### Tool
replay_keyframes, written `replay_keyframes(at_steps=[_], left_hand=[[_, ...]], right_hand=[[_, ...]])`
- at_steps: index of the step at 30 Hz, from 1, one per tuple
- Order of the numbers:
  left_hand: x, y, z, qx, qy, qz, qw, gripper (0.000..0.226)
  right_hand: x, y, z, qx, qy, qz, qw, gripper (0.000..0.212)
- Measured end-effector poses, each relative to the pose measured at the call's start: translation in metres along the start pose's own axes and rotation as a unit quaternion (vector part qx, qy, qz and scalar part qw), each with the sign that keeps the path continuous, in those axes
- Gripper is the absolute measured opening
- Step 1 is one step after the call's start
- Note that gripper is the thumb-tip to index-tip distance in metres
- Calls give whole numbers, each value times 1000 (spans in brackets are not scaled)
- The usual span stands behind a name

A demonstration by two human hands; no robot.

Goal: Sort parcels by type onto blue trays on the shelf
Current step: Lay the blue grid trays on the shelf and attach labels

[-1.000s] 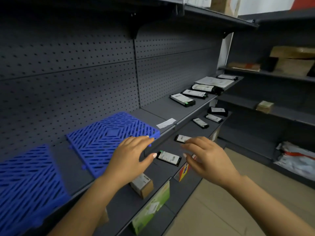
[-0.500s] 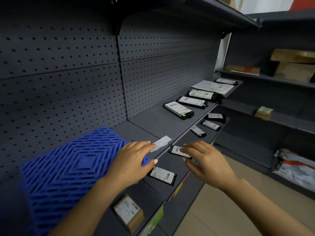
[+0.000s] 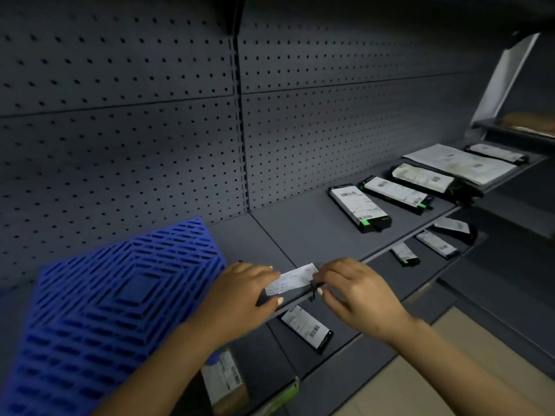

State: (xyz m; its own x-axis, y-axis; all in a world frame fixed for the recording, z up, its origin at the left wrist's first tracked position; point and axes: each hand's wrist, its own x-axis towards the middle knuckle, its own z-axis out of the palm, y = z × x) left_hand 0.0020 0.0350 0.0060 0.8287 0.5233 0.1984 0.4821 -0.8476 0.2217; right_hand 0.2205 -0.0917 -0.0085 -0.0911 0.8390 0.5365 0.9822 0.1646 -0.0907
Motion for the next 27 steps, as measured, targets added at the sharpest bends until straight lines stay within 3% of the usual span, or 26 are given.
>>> replay_keyframes(at_steps=[8, 13, 20, 27], left_hand=[[5, 25, 20, 53, -4, -86, 995, 67], [3, 37, 35, 87, 27, -130, 987, 52], [-2, 49, 48, 98, 84, -106, 986, 23], [-5, 57, 55, 71, 126, -115, 983, 29]], right_hand=[[24, 44, 33, 73, -27, -101, 992, 24], [29, 56, 49, 116, -33, -140, 983, 25], [25, 65, 62, 152, 10, -157, 976, 20], [21, 69, 62, 167, 18, -175, 970, 23]])
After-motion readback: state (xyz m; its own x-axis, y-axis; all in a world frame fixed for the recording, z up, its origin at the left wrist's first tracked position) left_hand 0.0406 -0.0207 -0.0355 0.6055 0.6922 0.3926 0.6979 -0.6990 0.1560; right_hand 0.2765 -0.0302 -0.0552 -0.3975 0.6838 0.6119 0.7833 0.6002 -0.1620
